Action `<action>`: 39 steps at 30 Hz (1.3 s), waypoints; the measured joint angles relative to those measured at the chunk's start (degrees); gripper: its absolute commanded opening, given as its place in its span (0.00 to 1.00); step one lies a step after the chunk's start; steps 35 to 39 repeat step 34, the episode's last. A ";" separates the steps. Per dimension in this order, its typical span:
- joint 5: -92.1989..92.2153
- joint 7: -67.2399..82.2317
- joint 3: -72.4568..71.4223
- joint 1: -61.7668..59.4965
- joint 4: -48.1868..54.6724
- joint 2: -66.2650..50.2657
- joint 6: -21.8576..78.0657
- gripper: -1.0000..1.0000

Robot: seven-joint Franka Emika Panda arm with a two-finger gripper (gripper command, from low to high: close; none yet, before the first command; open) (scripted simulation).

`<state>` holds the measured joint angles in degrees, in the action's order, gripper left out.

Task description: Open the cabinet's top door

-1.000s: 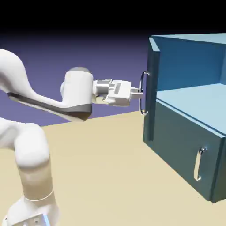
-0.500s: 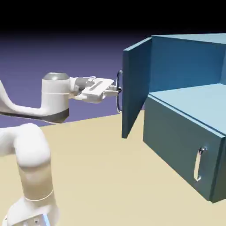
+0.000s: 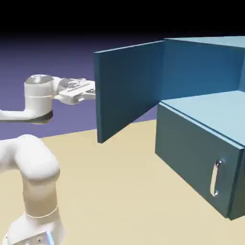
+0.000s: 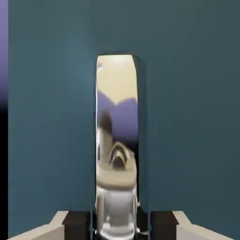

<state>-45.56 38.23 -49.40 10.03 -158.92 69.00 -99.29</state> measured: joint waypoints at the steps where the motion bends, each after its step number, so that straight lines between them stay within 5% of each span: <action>1: 1.68 -0.06 -2.07 -1.00 1.94 -0.91 2.20 0.00; 15: 15.81 1.04 -24.49 -23.26 30.98 -6.91 26.73 0.00; 34: 22.21 9.40 -39.07 -54.81 70.41 -0.62 51.68 0.00; 39: 22.21 9.40 -39.07 -54.81 70.41 -0.62 51.68 0.00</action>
